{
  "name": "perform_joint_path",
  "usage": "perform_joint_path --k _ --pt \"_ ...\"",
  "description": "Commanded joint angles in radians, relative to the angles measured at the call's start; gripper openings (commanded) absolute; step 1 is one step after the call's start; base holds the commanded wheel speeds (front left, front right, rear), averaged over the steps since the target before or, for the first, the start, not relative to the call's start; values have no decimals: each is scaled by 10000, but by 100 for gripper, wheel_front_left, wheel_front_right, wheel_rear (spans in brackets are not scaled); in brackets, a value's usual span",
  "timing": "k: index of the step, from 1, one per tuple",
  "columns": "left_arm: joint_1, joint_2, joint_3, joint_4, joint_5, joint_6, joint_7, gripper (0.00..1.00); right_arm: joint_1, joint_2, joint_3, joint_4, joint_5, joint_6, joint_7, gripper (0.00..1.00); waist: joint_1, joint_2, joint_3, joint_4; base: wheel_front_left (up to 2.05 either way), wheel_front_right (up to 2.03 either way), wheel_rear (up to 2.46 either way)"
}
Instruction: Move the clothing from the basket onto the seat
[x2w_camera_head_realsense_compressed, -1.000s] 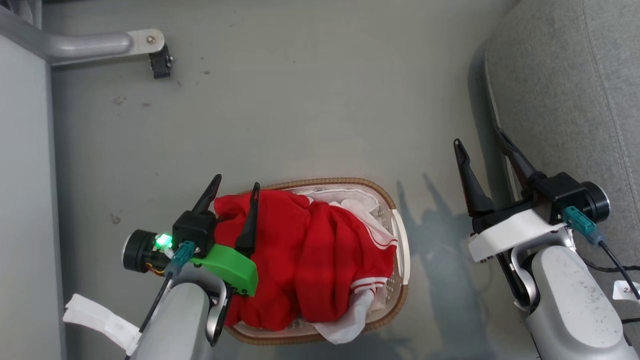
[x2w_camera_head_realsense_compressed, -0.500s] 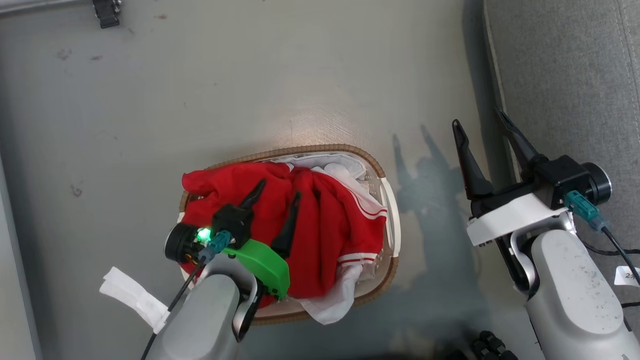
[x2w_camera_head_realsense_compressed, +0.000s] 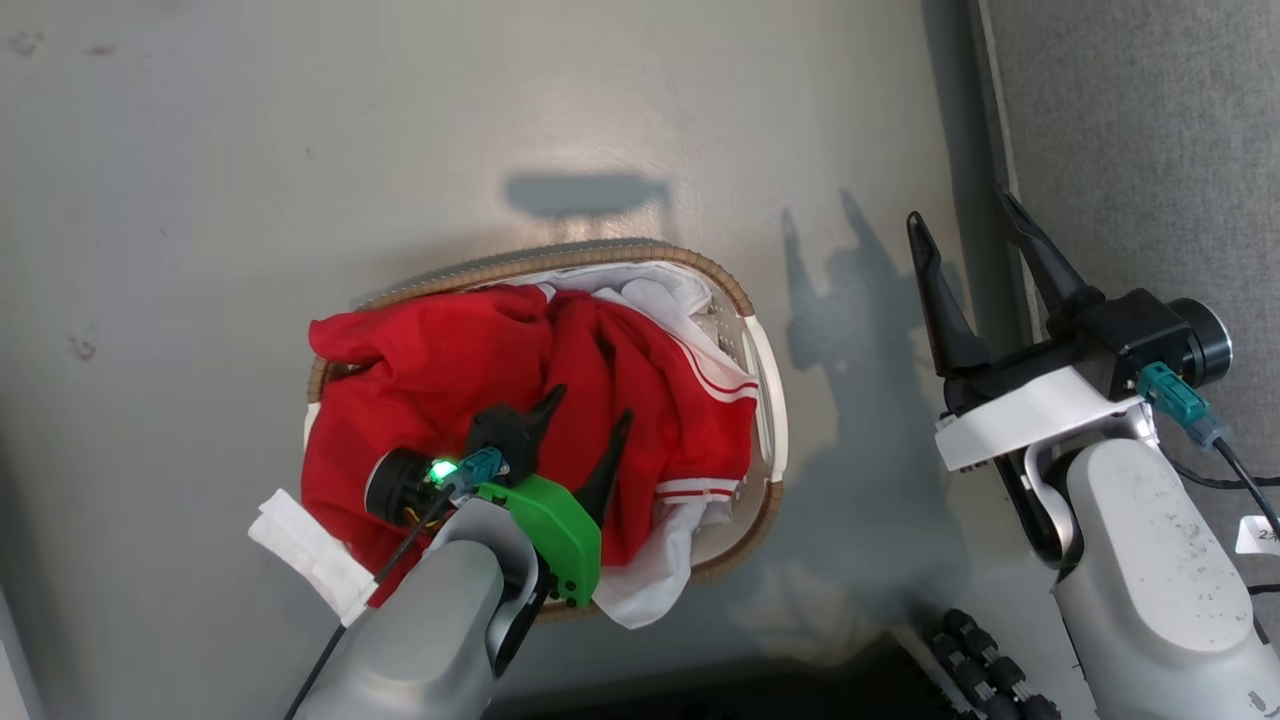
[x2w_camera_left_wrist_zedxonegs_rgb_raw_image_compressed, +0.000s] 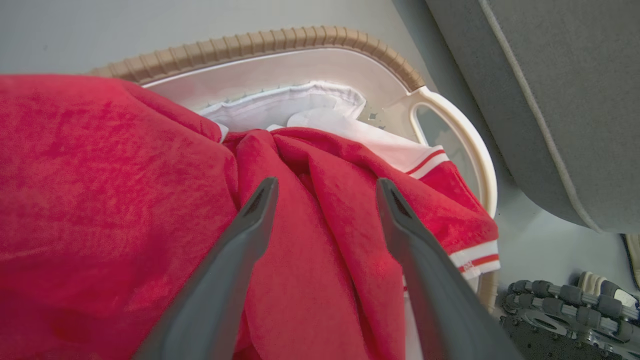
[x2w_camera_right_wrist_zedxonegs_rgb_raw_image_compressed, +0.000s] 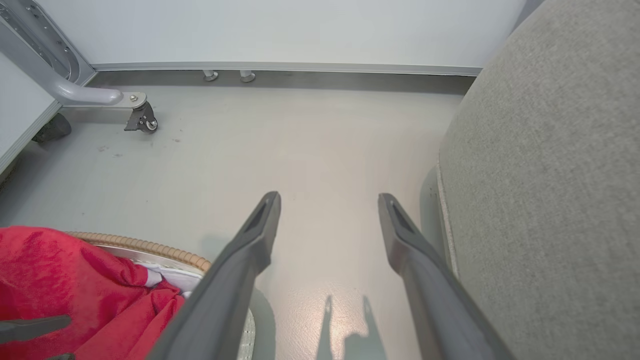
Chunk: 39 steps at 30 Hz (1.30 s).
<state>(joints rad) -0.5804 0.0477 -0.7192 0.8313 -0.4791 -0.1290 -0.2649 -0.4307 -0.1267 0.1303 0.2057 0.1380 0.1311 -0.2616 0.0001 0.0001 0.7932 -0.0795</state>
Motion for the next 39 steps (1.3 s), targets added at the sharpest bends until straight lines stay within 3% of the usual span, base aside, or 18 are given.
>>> perform_joint_path --k 1,11,22,37,39 --pt "-285 54 -201 191 -235 -27 7 100 -142 -6 29 1 11 -6 -51 100 -1 -1 310 -170 0 0 0" --pt "-1302 61 -1569 1973 -1784 -28 6 100 -323 12 209 -6 252 -6 -51 100 -1 -1 980 -335 0 0 0" --pt "-2351 61 -2549 3377 -2449 -28 44 100 -510 91 464 -6 382 -6 -51 100 -1 -1 1442 -495 0 0 0" --pt "-2683 50 -3762 3131 -3669 -28 769 100 -647 218 594 78 411 -6 -51 100 -1 -1 1853 -745 0 0 0" --pt "-2718 61 -3942 3088 -3822 -28 832 0 -670 243 521 84 426 -6 -51 100 -1 -1 1790 -749 0 0 0"
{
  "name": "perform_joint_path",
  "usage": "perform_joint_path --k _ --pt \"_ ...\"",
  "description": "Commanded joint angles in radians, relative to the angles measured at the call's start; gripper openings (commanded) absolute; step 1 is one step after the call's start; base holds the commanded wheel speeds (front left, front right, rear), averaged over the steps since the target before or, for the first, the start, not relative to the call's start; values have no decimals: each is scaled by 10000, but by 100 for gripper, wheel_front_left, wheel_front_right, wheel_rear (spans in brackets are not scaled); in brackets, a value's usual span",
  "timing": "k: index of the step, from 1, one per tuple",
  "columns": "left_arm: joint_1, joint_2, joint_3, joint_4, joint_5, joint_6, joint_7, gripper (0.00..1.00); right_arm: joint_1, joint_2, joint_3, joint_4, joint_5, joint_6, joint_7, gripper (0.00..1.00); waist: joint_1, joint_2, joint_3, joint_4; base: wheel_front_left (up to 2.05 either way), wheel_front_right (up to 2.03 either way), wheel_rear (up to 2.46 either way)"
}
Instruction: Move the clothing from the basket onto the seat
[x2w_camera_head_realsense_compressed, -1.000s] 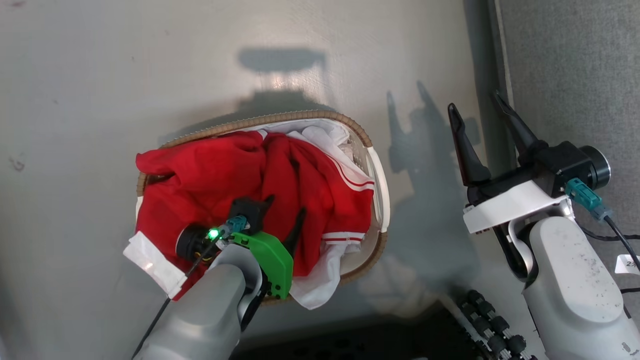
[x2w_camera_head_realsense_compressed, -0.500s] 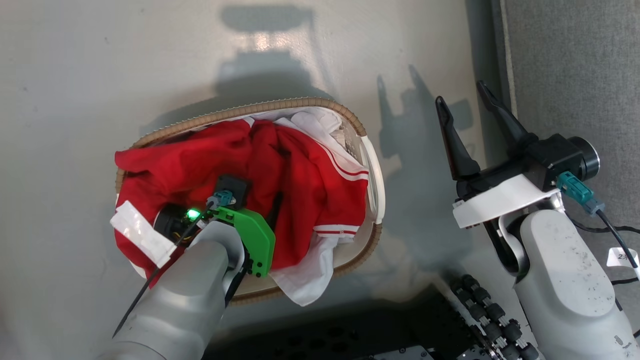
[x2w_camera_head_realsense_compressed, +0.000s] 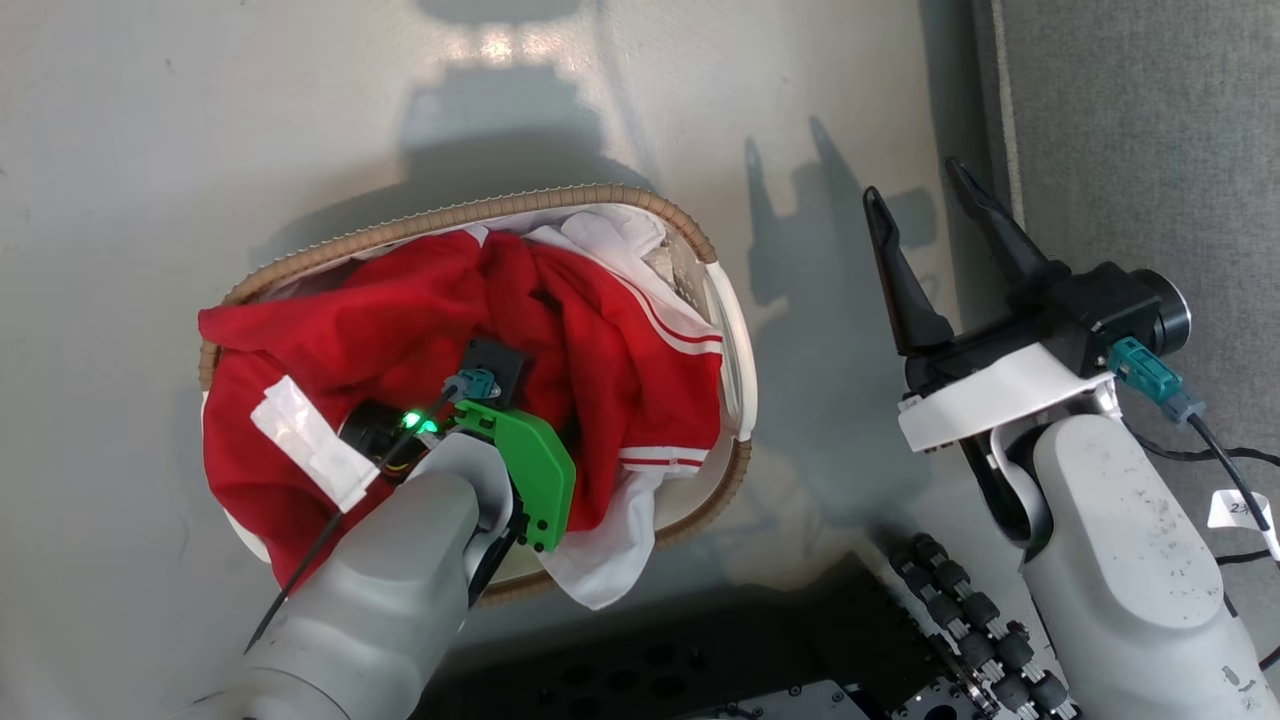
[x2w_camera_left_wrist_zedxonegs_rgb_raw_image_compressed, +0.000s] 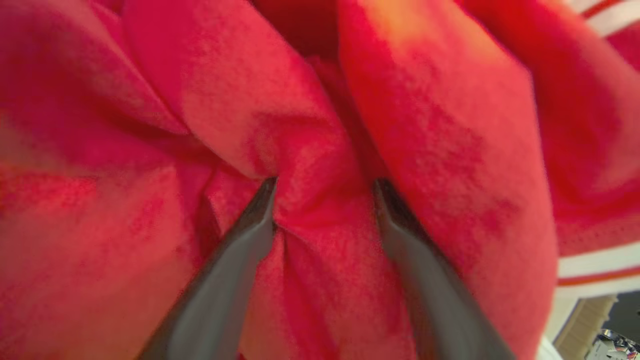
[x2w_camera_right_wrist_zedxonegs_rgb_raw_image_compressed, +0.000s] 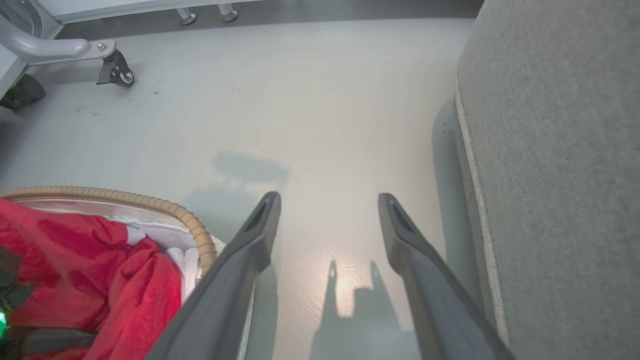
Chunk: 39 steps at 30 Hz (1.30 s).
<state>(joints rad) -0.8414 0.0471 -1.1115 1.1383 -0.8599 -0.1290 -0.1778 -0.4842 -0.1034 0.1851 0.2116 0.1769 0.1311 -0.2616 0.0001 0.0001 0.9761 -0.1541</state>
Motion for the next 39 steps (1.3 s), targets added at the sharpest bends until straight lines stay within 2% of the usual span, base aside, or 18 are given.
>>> perform_joint_path --k 1,12,21,26,39 --pt "-86 68 -43 9 -154 -28 -64 0 -132 26 -25 66 51 -6 -51 100 -1 -1 -107 -15 0 0 0" --pt "391 210 -555 -107 -1101 -29 -605 0 83 124 51 514 199 -6 -51 100 -1 -1 -1725 -69 0 0 0" --pt "1241 239 -742 -387 -1540 -29 -890 0 720 61 -119 945 291 -7 -51 100 -1 -1 -3811 247 0 0 0" --pt "1663 358 -237 -834 -1218 -29 -886 0 1073 53 -168 1077 345 -7 -51 100 -1 -1 -4677 406 0 0 0" --pt "3191 415 1588 -2100 453 -29 -882 0 2028 -76 -305 1330 393 -7 -51 100 -1 -1 -6604 819 0 0 0"
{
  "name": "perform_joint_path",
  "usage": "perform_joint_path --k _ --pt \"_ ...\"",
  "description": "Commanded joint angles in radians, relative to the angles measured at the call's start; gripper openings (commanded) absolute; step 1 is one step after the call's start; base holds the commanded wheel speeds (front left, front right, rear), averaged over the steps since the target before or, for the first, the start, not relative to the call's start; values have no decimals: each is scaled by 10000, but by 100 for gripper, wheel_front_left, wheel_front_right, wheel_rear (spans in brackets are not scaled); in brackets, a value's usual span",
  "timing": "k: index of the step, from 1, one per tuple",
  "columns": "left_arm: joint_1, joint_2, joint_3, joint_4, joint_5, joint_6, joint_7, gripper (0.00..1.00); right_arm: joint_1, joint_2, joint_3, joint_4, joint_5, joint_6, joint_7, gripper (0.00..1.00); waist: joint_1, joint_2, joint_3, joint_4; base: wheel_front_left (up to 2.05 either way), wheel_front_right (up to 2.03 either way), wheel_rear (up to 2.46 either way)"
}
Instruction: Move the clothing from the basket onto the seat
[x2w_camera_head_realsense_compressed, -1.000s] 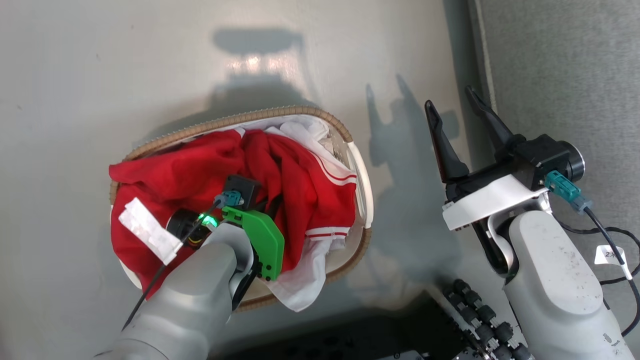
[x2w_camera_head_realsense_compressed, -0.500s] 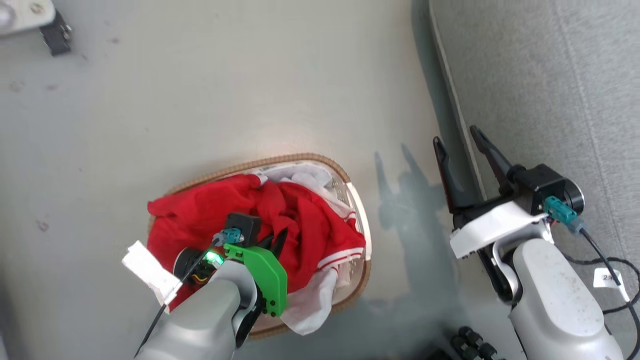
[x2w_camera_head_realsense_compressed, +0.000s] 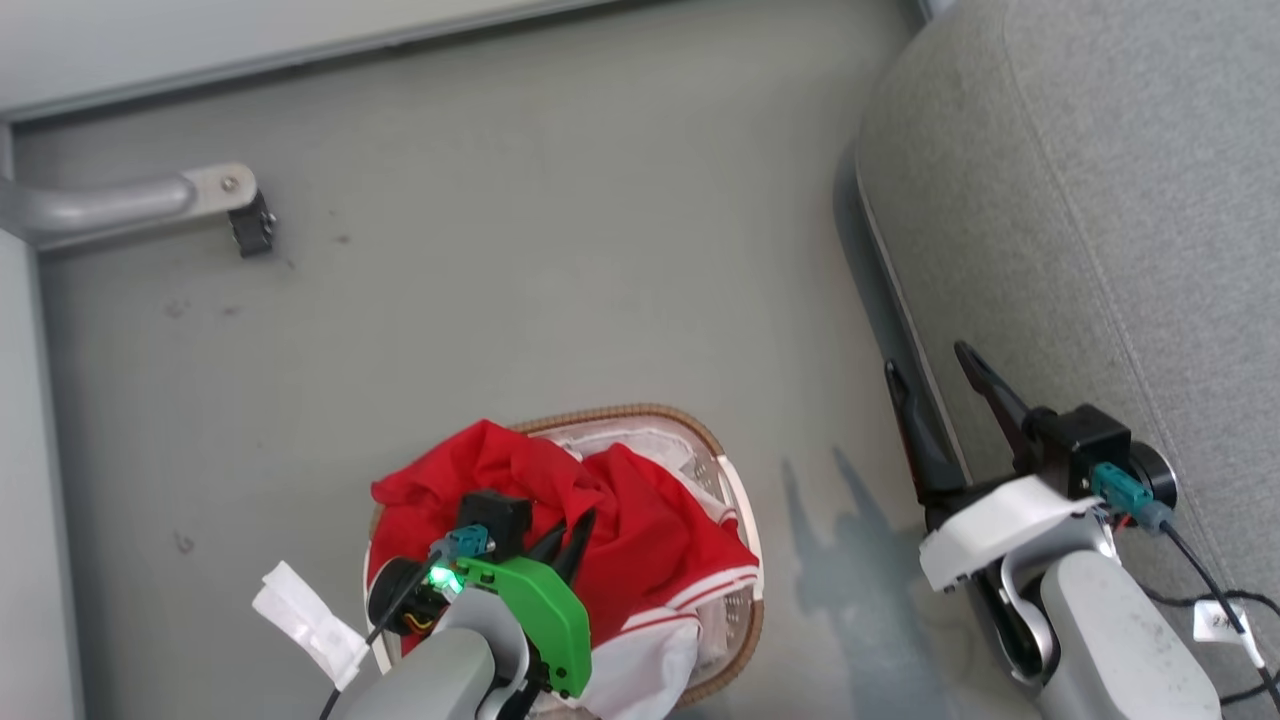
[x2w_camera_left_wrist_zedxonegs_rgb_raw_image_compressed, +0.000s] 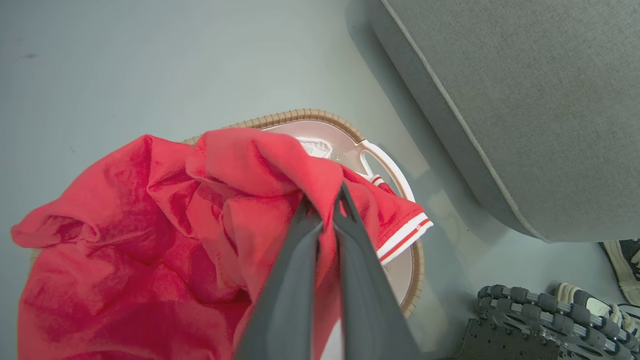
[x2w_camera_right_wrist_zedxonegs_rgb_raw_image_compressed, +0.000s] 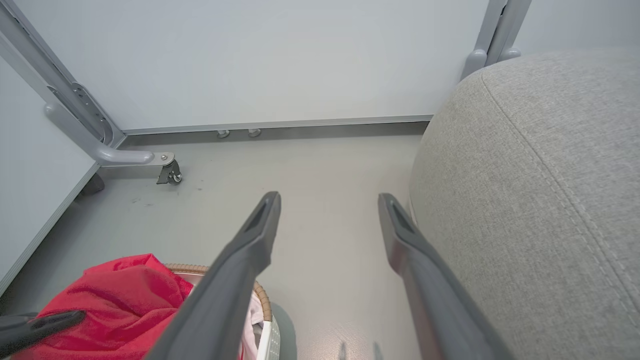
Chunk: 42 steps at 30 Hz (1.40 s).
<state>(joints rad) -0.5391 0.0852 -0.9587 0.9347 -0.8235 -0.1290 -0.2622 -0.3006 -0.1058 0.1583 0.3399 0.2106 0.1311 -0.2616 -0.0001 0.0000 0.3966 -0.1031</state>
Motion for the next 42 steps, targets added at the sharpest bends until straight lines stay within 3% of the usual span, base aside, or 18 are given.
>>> perform_joint_path --k 1,15,32,42 --pt "286 39 196 -181 189 -29 -39 0 291 -65 -50 72 67 -7 -51 100 1 0 -955 340 0 0 0" --pt "1491 20 2394 -2325 2309 -29 -40 0 1363 -40 -157 228 69 -7 -51 100 1 0 -2673 708 0 0 0" --pt "954 -53 4004 -5361 4010 -29 -39 0 1913 177 46 343 168 -7 -51 100 1 0 -3233 832 0 0 0" --pt "920 -180 3937 -6122 4331 -29 -40 0 1266 42 2076 14 272 -8 -51 100 1 0 -3279 1055 0 0 0"
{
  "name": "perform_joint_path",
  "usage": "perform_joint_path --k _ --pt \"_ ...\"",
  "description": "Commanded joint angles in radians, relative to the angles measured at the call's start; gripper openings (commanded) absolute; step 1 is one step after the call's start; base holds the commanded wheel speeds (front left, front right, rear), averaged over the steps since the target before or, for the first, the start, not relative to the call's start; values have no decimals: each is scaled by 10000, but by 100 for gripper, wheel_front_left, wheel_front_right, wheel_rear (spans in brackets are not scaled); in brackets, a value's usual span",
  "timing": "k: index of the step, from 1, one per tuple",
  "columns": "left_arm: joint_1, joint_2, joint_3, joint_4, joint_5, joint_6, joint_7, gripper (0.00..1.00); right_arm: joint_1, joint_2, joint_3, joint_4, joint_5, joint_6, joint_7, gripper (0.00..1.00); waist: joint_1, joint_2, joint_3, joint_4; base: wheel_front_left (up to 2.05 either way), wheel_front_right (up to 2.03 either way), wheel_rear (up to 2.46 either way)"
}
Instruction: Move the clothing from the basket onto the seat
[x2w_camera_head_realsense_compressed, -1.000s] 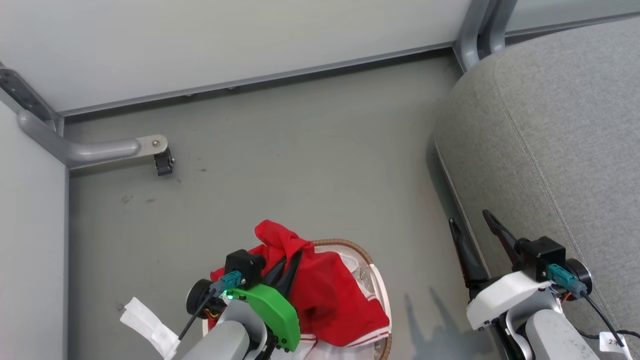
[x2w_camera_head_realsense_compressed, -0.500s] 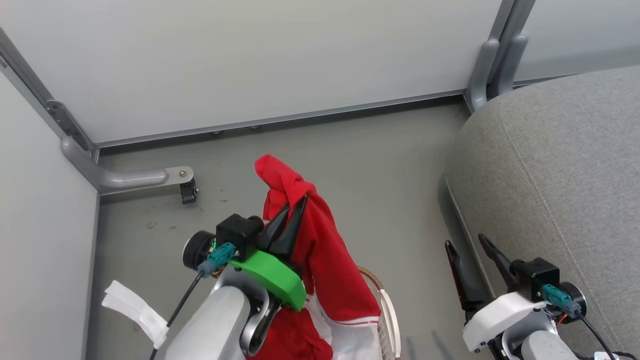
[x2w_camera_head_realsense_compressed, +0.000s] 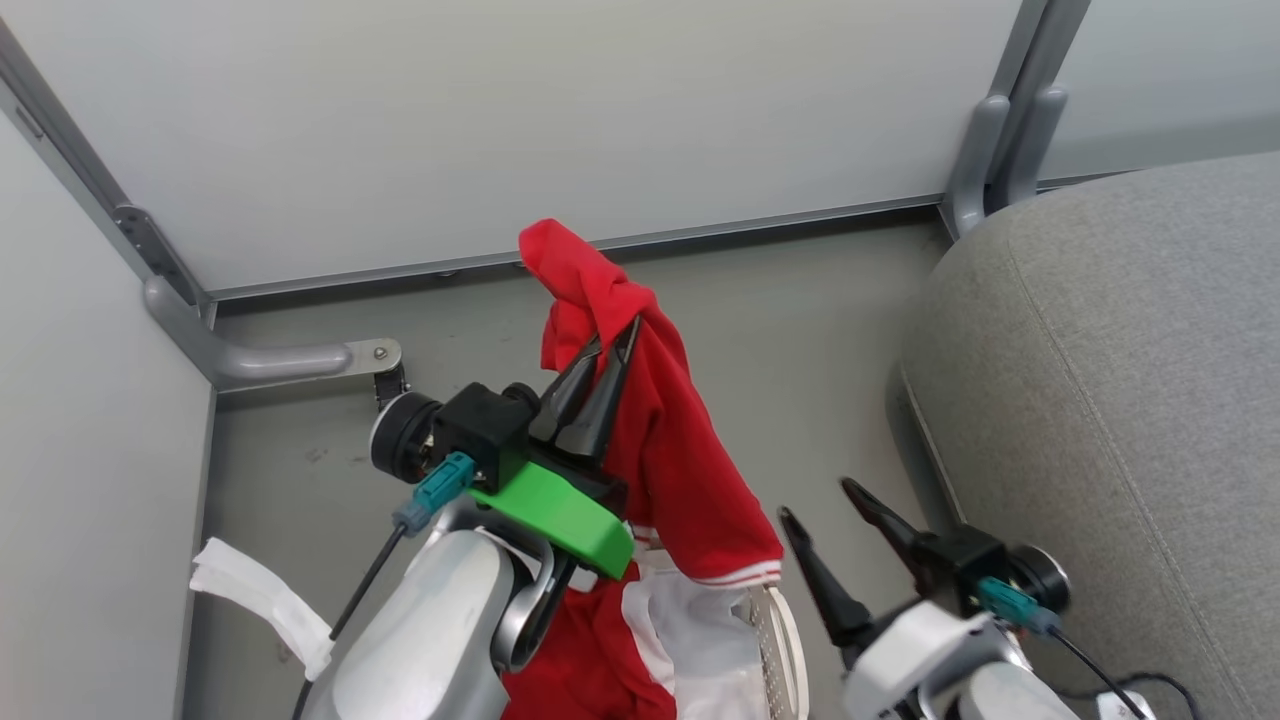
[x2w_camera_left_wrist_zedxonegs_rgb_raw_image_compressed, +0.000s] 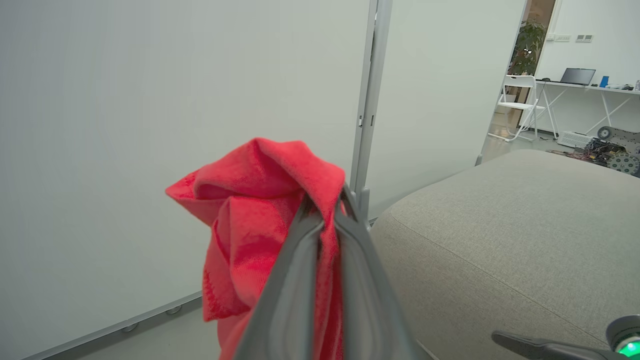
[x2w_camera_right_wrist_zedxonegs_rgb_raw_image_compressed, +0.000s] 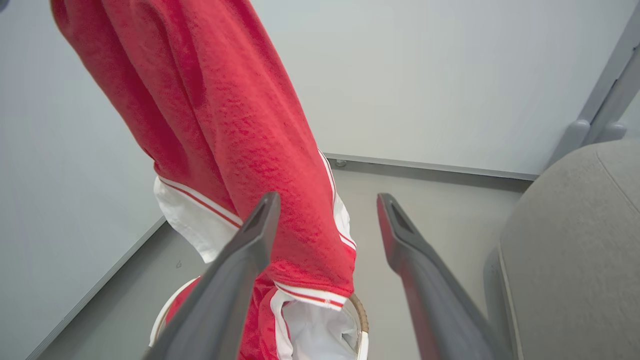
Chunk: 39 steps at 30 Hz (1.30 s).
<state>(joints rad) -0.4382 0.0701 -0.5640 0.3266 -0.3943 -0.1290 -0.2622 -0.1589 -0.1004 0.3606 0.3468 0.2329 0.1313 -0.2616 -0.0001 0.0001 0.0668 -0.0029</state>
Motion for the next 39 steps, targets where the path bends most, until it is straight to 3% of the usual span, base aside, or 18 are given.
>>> perform_joint_path --k 1,7,14,15,16,17,23,26,33,39 --pt "-66 -40 -29 -59 16 -29 -40 0 -315 -4 267 -112 68 -10 -51 100 1 -1 29 78 0 0 0" --pt "-173 -99 -466 -105 -133 -29 -40 0 -1772 67 1783 58 -55 -10 -50 100 1 -1 183 385 0 0 0" --pt "-345 -168 -1028 -171 -303 -29 -40 0 -3249 410 2173 1511 -640 -10 -51 100 1 -1 348 821 0 0 0" --pt "-348 -172 -1077 -165 -332 -29 -40 0 -3349 439 2217 1666 -660 -10 -51 90 1 -1 352 861 0 0 0" --pt "-362 -174 -1110 -169 -362 -29 -40 0 -3448 463 2276 1856 -632 -10 -51 27 1 -1 355 893 0 0 0" --pt "-362 -174 -1128 -178 -387 -29 -40 0 -3501 469 2286 1935 -548 -10 -51 0 1 -1 353 913 0 0 0" --pt "-233 -171 -986 -378 -399 -29 -39 0 -3305 452 2445 1722 471 -10 -51 0 1 -1 391 677 0 0 0" --pt "-17 -135 -772 -366 -300 -29 -36 100 -3099 463 2108 1533 487 -10 -51 0 1 -1 364 349 0 0 0" --pt "254 -29 -528 -220 -112 -29 -24 100 -2381 421 1357 1069 425 -10 -51 0 1 -1 263 -767 0 0 0" --pt "492 54 -326 -393 -60 -30 -21 100 -1933 228 1103 683 437 -10 -51 0 1 -1 309 -2283 0 0 0"
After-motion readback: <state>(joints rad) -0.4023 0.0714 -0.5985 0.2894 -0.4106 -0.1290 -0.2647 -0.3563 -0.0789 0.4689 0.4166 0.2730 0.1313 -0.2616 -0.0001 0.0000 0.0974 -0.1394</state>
